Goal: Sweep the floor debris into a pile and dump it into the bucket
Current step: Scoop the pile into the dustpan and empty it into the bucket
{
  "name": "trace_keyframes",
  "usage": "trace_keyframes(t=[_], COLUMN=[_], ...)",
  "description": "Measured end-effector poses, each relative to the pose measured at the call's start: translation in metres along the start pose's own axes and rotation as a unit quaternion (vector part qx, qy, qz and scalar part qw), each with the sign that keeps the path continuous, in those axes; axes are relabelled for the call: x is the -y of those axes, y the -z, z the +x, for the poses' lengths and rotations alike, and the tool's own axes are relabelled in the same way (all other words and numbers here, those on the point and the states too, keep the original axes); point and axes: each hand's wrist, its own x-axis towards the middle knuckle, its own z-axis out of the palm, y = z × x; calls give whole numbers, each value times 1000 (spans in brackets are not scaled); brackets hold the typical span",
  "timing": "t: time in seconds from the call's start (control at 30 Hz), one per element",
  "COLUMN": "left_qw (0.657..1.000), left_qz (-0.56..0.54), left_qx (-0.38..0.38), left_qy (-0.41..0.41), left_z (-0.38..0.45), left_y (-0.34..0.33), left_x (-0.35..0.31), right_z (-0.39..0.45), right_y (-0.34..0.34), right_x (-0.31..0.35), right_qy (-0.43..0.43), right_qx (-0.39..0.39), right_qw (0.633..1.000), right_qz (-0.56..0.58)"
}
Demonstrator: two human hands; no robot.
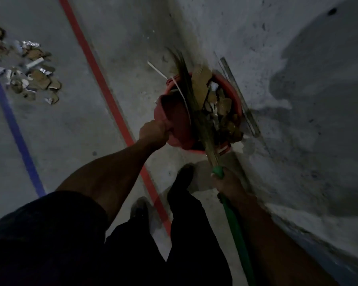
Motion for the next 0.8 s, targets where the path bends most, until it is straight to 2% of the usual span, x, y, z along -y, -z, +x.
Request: trace_keyframes(t=[0.17, 0.33, 0.47, 0.63, 0.8], left_qw=[998, 997, 997, 996, 996], left_qz=[3, -14, -10, -18, -57], left_qx=[26, 22, 16, 53, 20], left_qy=[62, 76, 81, 74, 72], left_z=[42, 65, 52, 21, -36], left_y=[9, 12, 1, 27, 57], left_x=[-5, -27, -30, -21, -10], right_z=[40, 59, 58, 32, -11], right_y=[19, 28, 27, 26, 19], right_x=[-7, -5, -2, 11, 19], right_qy=[-41, -63, -59, -58, -12], right_qx=[18, 40, 46, 24, -9], right_qw=[999, 997, 997, 998, 998], right_qz=[8, 11, 8, 10, 55])
